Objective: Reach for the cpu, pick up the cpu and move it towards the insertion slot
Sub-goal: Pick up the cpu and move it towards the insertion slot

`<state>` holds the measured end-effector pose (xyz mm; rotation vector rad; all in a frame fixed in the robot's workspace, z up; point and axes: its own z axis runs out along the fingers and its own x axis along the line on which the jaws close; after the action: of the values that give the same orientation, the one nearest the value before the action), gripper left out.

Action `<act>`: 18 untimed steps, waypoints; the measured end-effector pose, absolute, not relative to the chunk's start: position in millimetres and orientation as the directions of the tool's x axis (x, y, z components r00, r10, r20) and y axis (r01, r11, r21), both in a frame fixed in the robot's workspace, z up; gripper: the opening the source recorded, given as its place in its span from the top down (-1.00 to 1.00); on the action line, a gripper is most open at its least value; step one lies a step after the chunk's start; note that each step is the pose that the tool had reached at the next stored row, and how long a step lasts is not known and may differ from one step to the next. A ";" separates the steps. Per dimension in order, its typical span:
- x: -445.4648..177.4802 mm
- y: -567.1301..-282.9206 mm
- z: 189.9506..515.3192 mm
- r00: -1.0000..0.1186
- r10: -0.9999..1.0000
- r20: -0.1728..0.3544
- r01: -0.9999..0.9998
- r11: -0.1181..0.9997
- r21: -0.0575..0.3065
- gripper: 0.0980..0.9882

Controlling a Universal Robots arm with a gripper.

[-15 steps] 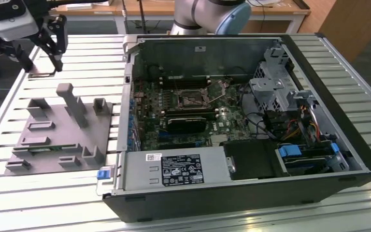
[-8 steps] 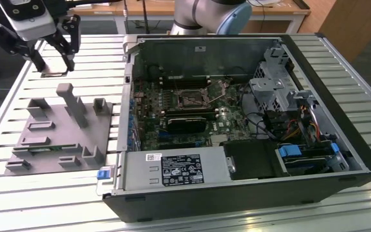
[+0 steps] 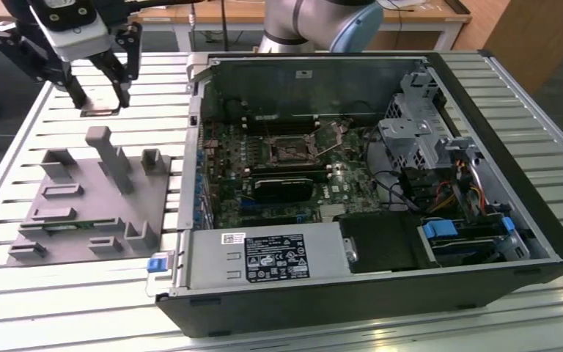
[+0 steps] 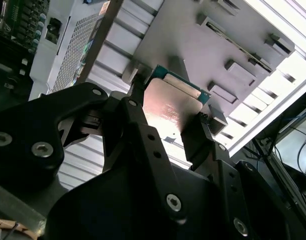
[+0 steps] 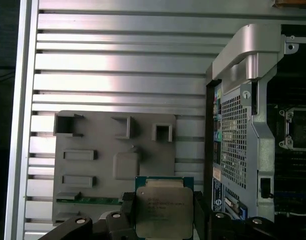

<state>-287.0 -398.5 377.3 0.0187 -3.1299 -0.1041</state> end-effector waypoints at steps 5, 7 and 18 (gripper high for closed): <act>-279.0 -398.5 377.1 -1.000 -0.012 0.009 -0.012 0.998 0.067 0.00; -276.4 -398.5 377.1 -1.000 -0.012 0.009 -0.012 0.998 0.067 0.00; -264.1 -398.5 376.8 -1.000 -0.012 0.009 -0.012 0.998 0.067 0.00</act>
<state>-264.1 -398.5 376.8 0.0188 -3.1299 -0.1042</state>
